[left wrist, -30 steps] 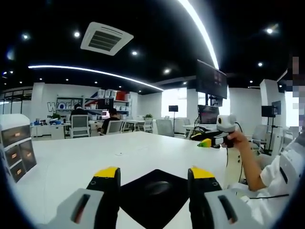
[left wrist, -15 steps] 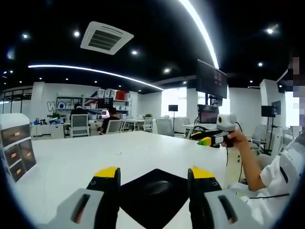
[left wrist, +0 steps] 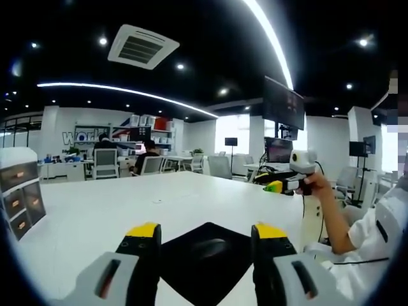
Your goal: Arrange the mouse and mouse pad neatly on the desk surface
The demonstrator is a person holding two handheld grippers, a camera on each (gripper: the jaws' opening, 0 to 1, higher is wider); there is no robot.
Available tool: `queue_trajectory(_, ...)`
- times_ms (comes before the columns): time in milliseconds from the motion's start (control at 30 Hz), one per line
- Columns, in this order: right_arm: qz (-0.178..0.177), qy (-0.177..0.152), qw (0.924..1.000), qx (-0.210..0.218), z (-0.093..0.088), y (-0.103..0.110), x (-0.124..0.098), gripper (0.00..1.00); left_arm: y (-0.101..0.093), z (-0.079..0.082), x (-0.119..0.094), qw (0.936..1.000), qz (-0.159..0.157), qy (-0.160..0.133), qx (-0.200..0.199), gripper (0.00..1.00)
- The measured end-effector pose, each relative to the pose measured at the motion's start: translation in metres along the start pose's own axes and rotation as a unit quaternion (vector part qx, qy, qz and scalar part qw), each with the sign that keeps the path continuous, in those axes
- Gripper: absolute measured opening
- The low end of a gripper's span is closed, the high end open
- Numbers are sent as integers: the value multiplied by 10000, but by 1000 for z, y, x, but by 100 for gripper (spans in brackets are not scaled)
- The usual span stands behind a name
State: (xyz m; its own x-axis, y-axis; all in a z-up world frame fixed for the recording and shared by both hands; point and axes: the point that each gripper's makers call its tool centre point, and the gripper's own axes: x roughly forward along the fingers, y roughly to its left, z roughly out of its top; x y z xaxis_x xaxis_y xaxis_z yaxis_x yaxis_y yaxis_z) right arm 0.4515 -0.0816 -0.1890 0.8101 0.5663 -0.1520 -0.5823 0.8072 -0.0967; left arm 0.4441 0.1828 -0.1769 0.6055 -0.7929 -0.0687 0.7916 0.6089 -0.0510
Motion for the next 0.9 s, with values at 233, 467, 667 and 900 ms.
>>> queue_trajectory(233,93,59,9999,-21,-4,5,8,45,3,-7,9,10000,23,76,-34,57)
queue_trajectory(467,218,122,9997,-87,-10,11,19,45,20,-20,17,9982,485,320,136,56)
queue_trajectory(667,355,196,9991,-103,-16,17,27,45,21,-24,24,9973,586,376,233,56)
queue_trajectory(900,626,191,9978,-127,-21,27,34,45,30,-32,35,9965,719,346,255,56)
